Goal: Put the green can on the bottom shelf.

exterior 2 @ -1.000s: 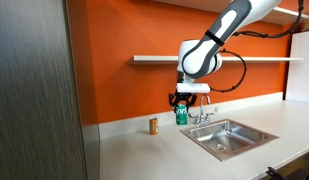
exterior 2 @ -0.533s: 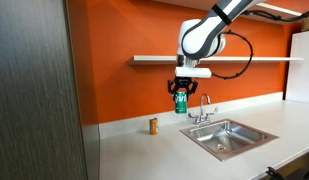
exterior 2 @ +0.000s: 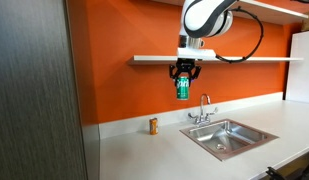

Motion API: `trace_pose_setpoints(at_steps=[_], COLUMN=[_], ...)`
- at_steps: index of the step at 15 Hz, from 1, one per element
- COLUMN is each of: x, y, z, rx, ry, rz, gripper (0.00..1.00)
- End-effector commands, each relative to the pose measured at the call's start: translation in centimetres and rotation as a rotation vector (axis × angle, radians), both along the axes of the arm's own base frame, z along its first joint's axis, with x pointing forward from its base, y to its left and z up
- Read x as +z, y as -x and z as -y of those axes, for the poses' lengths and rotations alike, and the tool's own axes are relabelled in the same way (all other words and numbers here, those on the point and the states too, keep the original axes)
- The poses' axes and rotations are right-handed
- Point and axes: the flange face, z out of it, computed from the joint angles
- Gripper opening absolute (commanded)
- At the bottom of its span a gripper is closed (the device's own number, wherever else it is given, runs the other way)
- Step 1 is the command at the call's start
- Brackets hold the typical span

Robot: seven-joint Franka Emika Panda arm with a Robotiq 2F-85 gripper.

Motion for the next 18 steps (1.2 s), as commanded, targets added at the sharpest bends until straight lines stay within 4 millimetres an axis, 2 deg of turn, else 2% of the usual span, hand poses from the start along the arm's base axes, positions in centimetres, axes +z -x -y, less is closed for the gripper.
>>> trace_pose_setpoints(at_steps=[1,9,14,18], x=[4.5,12.8,18.4,21.8], y=[0.8,0.2,-0.3,-1.1], z=[-0.2,-0.2,0.6,1.3], rx=[-0.027,-0.040,-0.063,-0.068], ry=[0.020,0.054,0.054,0.066], rz=[0.030,0.095,0.142,0.173], gripper=[0.39,0.39,0.39,0.39])
